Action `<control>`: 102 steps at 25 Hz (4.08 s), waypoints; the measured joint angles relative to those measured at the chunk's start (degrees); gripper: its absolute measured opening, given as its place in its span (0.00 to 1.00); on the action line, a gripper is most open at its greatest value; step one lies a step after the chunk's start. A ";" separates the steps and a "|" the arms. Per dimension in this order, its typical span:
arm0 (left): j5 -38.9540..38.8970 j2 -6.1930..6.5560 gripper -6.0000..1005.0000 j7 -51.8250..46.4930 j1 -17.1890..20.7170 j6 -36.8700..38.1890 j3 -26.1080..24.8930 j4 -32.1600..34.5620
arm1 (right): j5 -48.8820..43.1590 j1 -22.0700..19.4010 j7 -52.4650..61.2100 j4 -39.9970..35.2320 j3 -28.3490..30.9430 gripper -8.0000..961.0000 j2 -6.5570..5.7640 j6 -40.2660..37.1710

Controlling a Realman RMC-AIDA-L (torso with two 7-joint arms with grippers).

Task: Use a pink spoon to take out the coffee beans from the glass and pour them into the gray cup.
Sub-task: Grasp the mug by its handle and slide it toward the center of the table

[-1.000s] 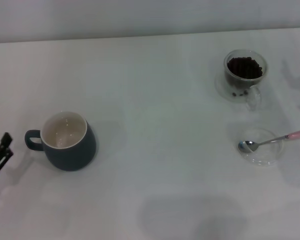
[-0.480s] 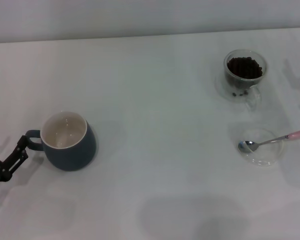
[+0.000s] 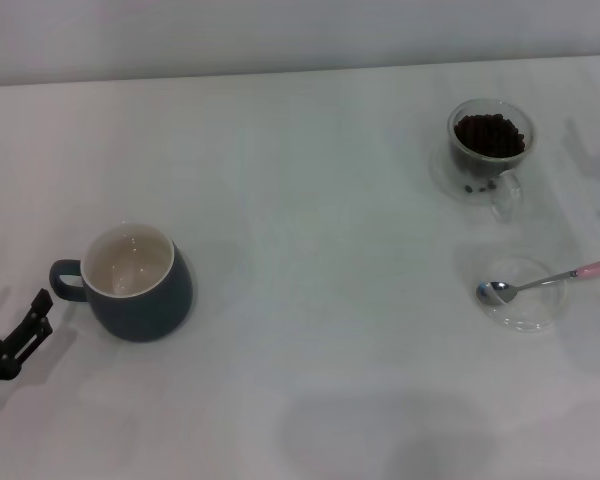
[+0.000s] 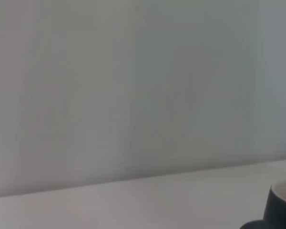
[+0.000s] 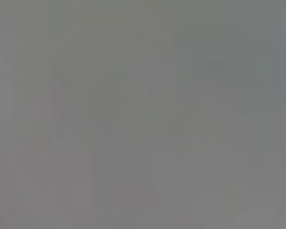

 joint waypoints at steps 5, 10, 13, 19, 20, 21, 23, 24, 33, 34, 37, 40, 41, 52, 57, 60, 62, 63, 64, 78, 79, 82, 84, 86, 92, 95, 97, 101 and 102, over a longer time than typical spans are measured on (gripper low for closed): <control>0.42 -0.07 0.88 0.00 -0.89 2.50 0.00 -0.37 | -0.03 -0.13 0.00 0.10 -0.12 0.91 0.04 0.02; 0.48 -0.18 0.88 0.00 -2.10 4.54 0.00 -0.53 | -0.10 -0.26 0.00 0.17 -0.29 0.91 0.06 0.54; 0.49 -0.24 0.89 0.00 -2.73 5.82 0.00 -0.77 | -0.10 -0.29 0.00 0.18 -0.38 0.91 0.10 0.76; 0.44 -0.21 0.89 0.00 -3.65 7.63 -0.28 -1.94 | -0.17 -0.33 0.00 0.18 -0.34 0.91 0.18 0.80; 0.42 -0.19 0.89 0.00 -3.90 7.89 -0.26 -1.94 | -0.17 -0.34 0.00 0.18 -0.30 0.91 0.17 0.80; 0.38 -0.15 0.89 0.00 -4.20 8.14 -0.21 -1.94 | -0.17 -0.34 0.00 0.18 -0.27 0.91 0.18 0.80; 0.35 -0.12 0.88 0.00 -4.70 8.61 -0.16 -1.94 | -0.12 -0.31 0.00 0.18 -0.13 0.91 0.18 0.75; 0.34 -0.14 0.88 0.00 -5.04 8.91 -0.16 -1.96 | -0.07 -0.23 0.00 0.18 -0.06 0.91 0.18 0.65; 0.22 -0.13 0.83 0.00 -6.93 9.33 -0.44 -2.00 | 0.15 0.15 0.00 0.18 0.00 0.91 0.22 0.33; 0.21 -0.12 0.82 0.00 -7.07 9.33 -0.47 -1.98 | 0.17 0.16 0.00 0.19 0.00 0.91 0.24 0.31; 0.19 -0.06 0.78 0.00 -7.26 9.39 -0.55 -1.94 | 0.20 0.18 0.00 0.25 0.00 0.91 0.26 0.31; 0.15 0.00 0.75 0.00 -7.30 9.40 -0.58 -1.92 | 0.20 0.19 0.00 0.27 0.00 0.91 0.27 0.31; 0.13 0.00 0.74 0.00 -7.30 9.40 -0.60 -1.92 | 0.20 0.19 0.00 0.27 0.00 0.91 0.26 0.30; 0.04 -0.16 0.48 0.00 -8.00 9.40 -0.59 -2.00 | 0.19 0.75 0.00 0.27 0.00 0.91 0.27 0.35; 0.05 -0.26 0.38 0.00 -8.04 9.40 -0.62 -2.01 | 0.19 1.29 0.00 0.27 0.00 0.91 0.19 0.41; 0.06 -0.26 0.34 0.00 -8.06 9.40 -0.62 -2.01 | 0.19 1.61 0.00 0.27 0.00 0.91 0.17 0.31; 0.06 -0.26 0.33 0.00 -8.15 9.40 -0.62 -2.01 | 0.19 1.68 0.00 0.27 0.00 0.91 0.17 0.28; 0.06 -0.26 0.33 0.00 -8.17 9.40 -0.62 -2.01 | 0.19 1.70 0.00 0.27 0.00 0.91 0.17 0.27; 0.06 -0.26 0.32 0.00 -8.19 9.40 -0.62 -2.01 | 0.19 1.72 0.00 0.27 0.00 0.91 0.17 0.27; 1.23 -0.50 0.18 0.00 -7.97 11.48 -0.10 -5.01 | 0.19 1.76 0.00 0.27 0.00 0.91 0.17 0.16; 1.54 -0.55 0.18 0.00 -8.07 11.60 -0.09 -5.09 | 0.19 1.75 0.00 0.27 0.00 0.91 0.17 0.16; 2.33 -0.63 0.18 0.00 -8.21 12.63 -0.08 -6.08 | 0.16 1.70 0.00 0.27 0.00 0.91 0.17 0.16; 3.01 -0.63 0.18 0.00 -8.39 13.93 -0.09 -7.29 | 0.06 1.69 0.00 0.27 0.00 0.91 0.17 0.16; 3.83 -0.63 0.18 0.00 -8.84 15.03 -0.09 -8.12 | 0.00 1.69 0.00 0.27 0.00 0.91 0.17 0.16; 6.50 -0.89 0.17 0.00 -11.06 17.37 -0.03 -9.16 | -0.14 2.42 0.00 0.27 -0.37 0.91 0.17 -0.10; 8.43 -0.92 0.17 -0.01 -12.10 17.92 -0.02 -9.88 | -0.25 3.07 0.00 0.27 -0.61 0.91 0.17 -1.04; 9.66 -1.03 0.17 0.00 -13.13 18.59 0.32 -10.28 | -0.27 3.19 0.00 0.27 -0.65 0.91 0.17 -1.41; 10.15 -1.19 0.17 0.00 -14.15 20.09 3.20 -12.53 | -0.27 3.46 0.00 0.27 -0.65 0.91 0.17 -1.55; 10.16 -1.20 0.17 -0.01 -14.26 20.37 3.56 -13.01 | -0.27 3.53 0.00 0.26 -0.65 0.91 0.17 -1.60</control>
